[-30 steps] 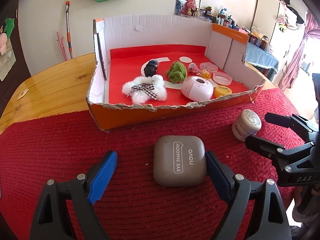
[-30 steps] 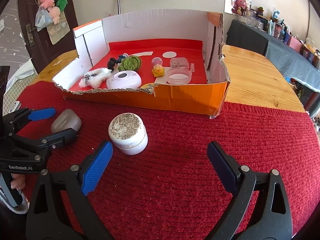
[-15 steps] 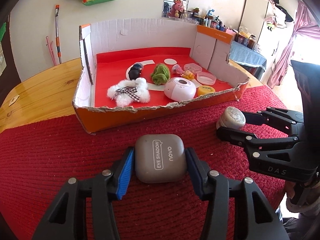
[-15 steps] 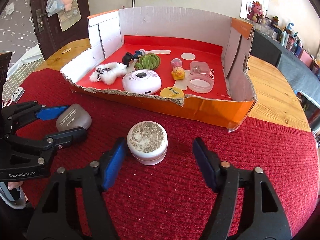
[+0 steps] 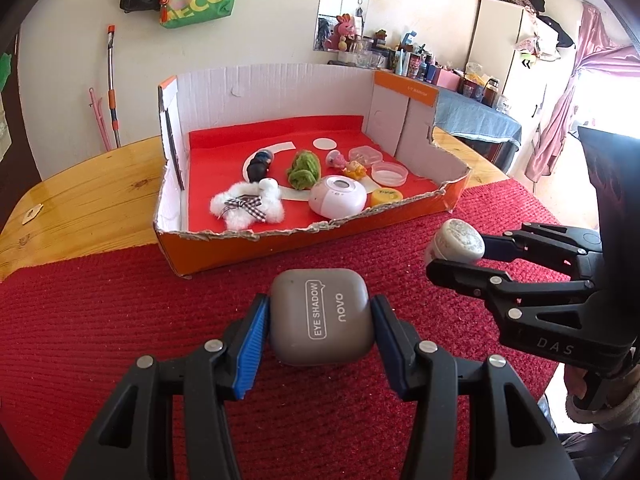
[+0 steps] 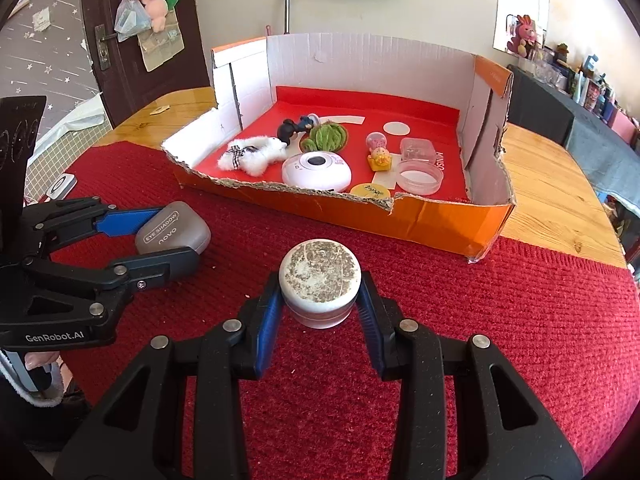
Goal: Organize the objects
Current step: 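Carry compact in left tool and white jar in right tool into box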
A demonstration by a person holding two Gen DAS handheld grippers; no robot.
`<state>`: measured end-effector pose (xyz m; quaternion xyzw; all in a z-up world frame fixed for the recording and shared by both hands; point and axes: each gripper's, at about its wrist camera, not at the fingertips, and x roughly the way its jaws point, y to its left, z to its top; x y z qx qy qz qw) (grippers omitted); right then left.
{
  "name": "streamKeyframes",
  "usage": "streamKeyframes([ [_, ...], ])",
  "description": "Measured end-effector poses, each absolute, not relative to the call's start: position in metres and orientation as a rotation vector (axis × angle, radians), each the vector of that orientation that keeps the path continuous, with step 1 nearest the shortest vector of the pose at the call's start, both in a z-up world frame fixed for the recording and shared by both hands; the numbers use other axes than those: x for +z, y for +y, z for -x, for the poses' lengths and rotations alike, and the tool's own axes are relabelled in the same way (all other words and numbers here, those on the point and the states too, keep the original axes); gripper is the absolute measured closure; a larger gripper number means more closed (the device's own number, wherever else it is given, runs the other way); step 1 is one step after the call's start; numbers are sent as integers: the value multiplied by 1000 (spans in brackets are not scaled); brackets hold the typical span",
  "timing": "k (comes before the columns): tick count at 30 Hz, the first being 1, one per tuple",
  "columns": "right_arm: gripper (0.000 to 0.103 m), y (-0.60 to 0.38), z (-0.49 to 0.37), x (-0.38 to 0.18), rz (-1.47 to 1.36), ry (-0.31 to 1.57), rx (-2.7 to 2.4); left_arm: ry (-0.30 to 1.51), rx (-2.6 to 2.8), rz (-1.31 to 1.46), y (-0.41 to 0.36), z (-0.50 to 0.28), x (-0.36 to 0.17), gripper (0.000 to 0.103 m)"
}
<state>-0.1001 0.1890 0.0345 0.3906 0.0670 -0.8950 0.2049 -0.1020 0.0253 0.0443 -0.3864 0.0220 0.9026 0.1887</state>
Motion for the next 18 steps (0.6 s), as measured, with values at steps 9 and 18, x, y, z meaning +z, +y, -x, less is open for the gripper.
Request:
streamKeyframes([
  [9, 68, 189, 91, 45, -1062, 167, -2486, 33, 2524, 1043, 26, 94, 58, 50],
  [18, 68, 188, 103, 83, -984, 196, -2507, -60, 2498, 984, 27, 132, 105, 50],
])
